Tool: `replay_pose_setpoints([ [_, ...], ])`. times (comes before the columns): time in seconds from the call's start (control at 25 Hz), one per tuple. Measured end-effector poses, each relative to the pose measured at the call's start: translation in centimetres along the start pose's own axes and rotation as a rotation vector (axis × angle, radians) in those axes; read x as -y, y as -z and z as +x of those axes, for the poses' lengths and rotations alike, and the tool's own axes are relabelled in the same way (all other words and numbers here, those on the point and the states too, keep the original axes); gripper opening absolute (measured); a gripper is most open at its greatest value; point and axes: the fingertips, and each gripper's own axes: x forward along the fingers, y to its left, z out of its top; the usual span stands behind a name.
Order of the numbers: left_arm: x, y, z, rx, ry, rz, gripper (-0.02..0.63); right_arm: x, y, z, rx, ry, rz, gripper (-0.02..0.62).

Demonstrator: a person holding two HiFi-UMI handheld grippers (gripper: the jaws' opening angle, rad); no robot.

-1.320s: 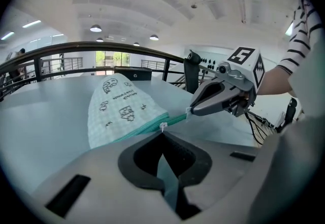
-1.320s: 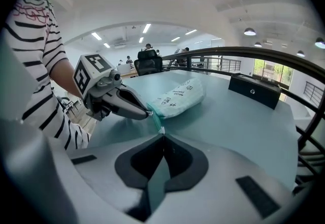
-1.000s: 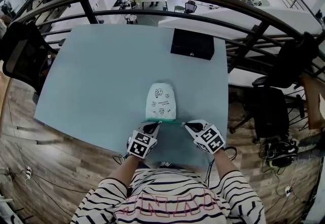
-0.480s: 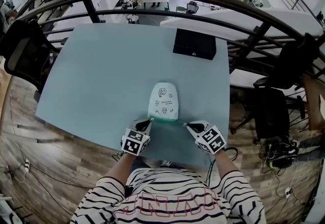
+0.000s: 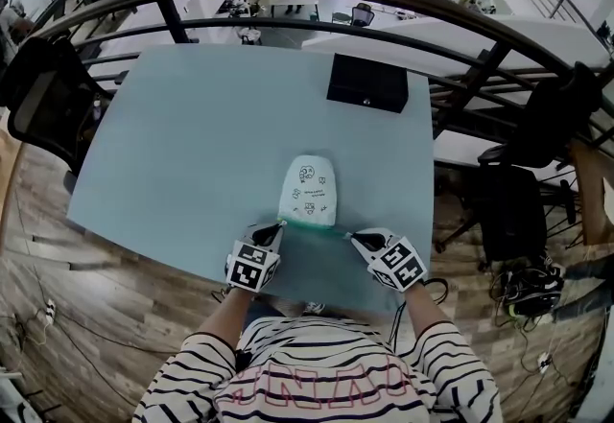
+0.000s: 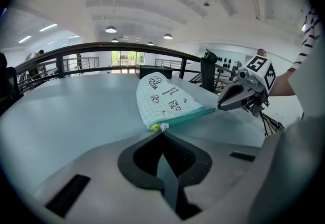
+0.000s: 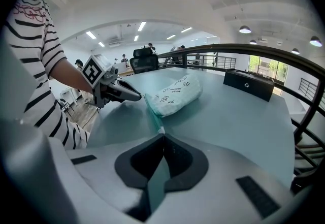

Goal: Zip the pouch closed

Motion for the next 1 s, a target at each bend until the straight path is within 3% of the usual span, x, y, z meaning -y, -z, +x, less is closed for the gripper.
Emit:
replay_pose_setpoints([
  [0.52, -1.6, 0.0, 0.1, -0.001, -0.048, -0.035, 0.023, -0.1, -0.7, 1.1, 0.010, -0.007, -0.003, 0.028],
  [1.0, -3.9, 0.5, -0.9, -0.031, -0.105, -0.018, 0.023, -1.0, -2.1, 3.1, -0.001, -0.006, -0.003, 0.028],
])
